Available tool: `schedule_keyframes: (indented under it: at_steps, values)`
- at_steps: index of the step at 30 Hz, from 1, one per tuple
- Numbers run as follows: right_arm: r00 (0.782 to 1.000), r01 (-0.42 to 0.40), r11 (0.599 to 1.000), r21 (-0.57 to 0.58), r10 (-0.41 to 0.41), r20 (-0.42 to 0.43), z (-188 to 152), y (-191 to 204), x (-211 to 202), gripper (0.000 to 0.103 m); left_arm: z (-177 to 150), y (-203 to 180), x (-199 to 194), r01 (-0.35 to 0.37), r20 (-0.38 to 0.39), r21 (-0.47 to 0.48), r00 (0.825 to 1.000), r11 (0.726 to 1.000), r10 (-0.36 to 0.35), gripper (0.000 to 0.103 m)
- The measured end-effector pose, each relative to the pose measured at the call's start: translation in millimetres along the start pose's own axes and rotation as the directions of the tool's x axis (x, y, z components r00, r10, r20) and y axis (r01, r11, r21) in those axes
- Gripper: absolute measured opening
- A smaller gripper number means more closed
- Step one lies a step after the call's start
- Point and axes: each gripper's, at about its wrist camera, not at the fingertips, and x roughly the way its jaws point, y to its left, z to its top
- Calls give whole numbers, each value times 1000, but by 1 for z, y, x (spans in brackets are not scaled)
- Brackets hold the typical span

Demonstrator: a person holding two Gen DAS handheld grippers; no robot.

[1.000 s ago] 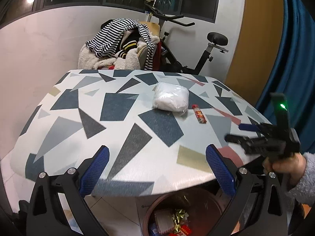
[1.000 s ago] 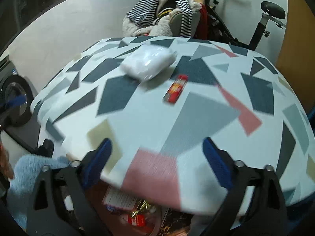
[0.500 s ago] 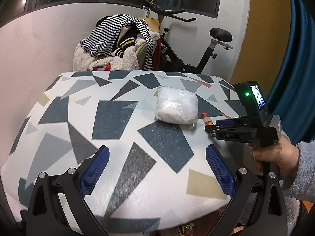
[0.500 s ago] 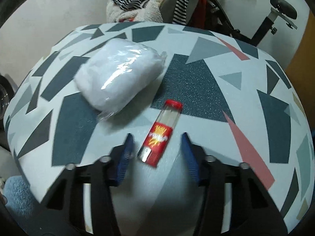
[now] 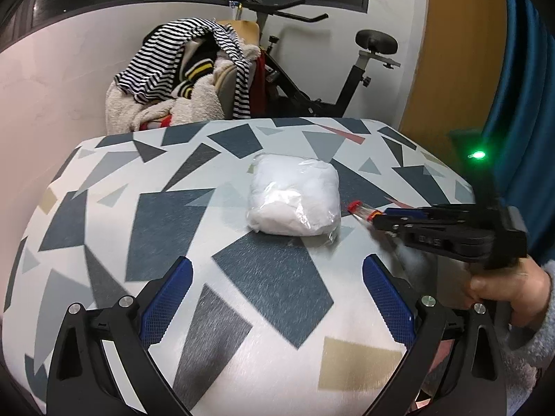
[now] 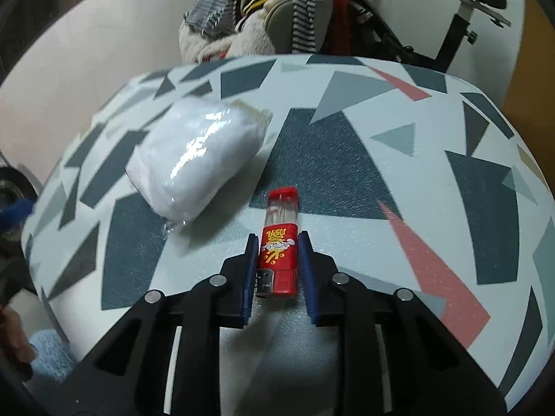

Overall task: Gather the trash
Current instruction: 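Grasp the red tube with the right tool while the left tool grasps the white plastic bag, then drop the white bag in the bin with left tool while right tool drops red tube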

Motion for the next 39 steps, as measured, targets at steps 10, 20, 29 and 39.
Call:
schedule_keyframes:
  at_steps: [10, 20, 29, 39]
  values:
    - [999, 3, 1000, 31, -5, 51, -4, -15, -22, 22, 42, -15, 81, 1, -71, 97, 997, 995, 6, 97]
    - [999, -20, 999, 25, 21, -31, -7, -25, -18, 14, 58, -10, 131, 52, -176, 27, 983, 998, -47, 85]
    - [996, -51, 998, 33, 53, -78, 0, -20, 3, 15, 49, -7, 119, 92, -190, 50, 978, 995, -81, 62]
    - [993, -38, 999, 38, 42, -107, 13, -12, 21, 18, 42, -6, 114, 100, -182, 37, 979, 994, -92, 60]
